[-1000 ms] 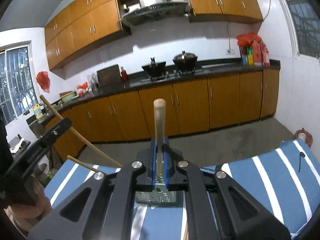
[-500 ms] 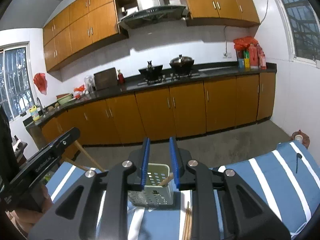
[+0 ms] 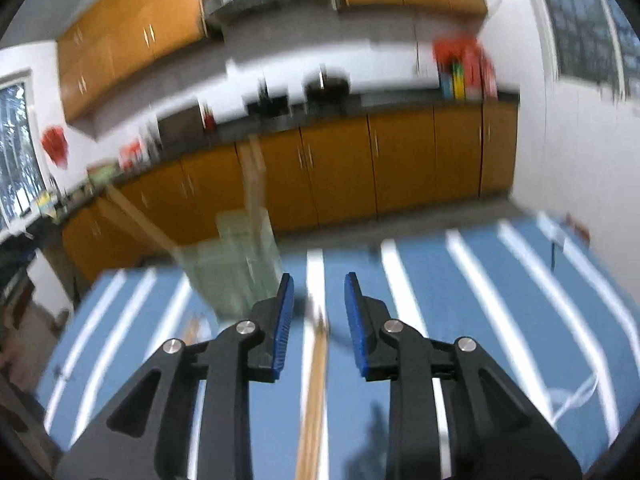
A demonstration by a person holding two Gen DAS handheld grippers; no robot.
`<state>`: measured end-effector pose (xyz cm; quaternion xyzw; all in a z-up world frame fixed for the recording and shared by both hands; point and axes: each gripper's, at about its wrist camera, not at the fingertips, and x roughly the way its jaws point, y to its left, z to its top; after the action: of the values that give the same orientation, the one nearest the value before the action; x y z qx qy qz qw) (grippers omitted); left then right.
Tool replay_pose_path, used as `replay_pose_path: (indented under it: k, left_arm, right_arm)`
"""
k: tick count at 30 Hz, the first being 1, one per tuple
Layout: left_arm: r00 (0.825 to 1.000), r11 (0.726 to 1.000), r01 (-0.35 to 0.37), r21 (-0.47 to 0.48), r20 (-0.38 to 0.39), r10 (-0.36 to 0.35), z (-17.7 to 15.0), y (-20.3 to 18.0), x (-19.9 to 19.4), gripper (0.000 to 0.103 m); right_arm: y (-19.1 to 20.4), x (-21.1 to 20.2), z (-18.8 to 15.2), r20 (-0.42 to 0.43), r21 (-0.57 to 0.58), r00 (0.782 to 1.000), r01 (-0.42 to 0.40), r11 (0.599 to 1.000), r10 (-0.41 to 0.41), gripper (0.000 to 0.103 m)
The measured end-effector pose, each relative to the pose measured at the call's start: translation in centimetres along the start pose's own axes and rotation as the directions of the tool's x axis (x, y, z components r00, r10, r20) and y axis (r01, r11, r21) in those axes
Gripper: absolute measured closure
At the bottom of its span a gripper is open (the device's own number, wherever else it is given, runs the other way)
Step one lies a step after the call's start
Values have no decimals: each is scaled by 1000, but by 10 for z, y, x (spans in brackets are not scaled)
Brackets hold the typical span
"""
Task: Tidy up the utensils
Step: 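Open the left tool into the holder while the right tool opens too, then grasp a chopstick with the right tool while the left tool grasps another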
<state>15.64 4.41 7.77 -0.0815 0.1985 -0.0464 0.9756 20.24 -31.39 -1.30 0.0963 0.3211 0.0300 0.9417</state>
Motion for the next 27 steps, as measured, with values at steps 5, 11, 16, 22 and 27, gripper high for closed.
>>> replay_pose_path:
  k: [5, 11, 16, 22, 27]
  left_arm:
    - [982, 996, -74, 44, -170, 80, -61, 20, 19, 66]
    - [948, 997, -77, 21, -309, 80, -110, 33, 28, 66]
    - [933, 998, -64, 16, -353, 66, -125, 33, 33, 66]
    - [924, 1000, -22, 17, -381, 27, -137, 24, 36, 66]
    - [911, 1000, 7, 16, -413, 0, -143, 17, 41, 66]
  right_arm:
    - [-4, 40, -64, -193, 18, 981, -33, 999, 36, 86]
    - [8, 58, -90, -267, 12, 963, -33, 999, 35, 89]
    - [7, 58, -94, -271, 1, 962, -24, 1000, 24, 91]
    - [12, 62, -96, -283, -38, 959, -25, 999, 13, 92]
    - [10, 65, -93, -241, -108, 963, 95, 990, -118, 95]
